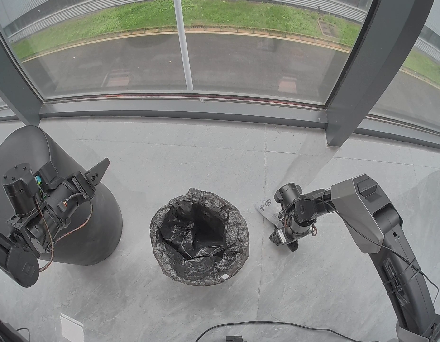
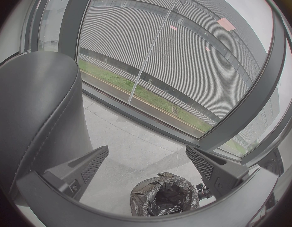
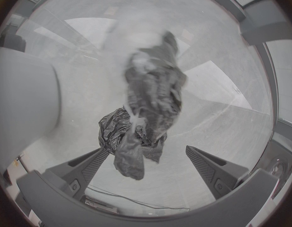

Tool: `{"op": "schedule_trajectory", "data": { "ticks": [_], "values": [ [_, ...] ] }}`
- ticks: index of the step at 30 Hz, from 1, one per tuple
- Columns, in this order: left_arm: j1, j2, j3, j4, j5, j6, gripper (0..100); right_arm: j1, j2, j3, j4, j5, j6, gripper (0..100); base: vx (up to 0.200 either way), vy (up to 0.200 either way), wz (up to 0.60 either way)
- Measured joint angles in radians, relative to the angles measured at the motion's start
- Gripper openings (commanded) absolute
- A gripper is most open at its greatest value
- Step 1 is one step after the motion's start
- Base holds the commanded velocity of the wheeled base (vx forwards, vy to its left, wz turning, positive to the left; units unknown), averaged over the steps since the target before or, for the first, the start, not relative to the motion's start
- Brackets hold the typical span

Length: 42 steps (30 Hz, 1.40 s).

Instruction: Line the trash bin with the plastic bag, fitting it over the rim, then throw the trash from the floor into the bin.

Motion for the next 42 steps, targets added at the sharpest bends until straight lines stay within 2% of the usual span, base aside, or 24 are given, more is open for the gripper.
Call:
{"op": "schedule_trajectory", "data": {
  "ticks": [8,21,22,42],
  "values": [
    [0.0,-0.001,0.0,0.0,0.0,0.0,100,0.026,-0.026,0.0,-0.013,0.01,0.0,100,0.0,0.0,0.0],
    [0.0,-0.001,0.005,0.0,-0.001,-0.004,100,0.025,-0.008,0.0,-0.078,-0.001,-0.004,100,0.0,0.0,0.0],
    [0.0,-0.001,0.006,0.0,-0.001,-0.004,100,0.025,-0.005,0.0,-0.082,-0.001,-0.005,0,0.0,0.0,0.0],
    [0.0,-0.002,0.007,-0.006,-0.001,-0.011,100,0.024,-0.004,0.0,-0.086,-0.001,-0.004,0,0.0,0.0,0.0]
  ]
}}
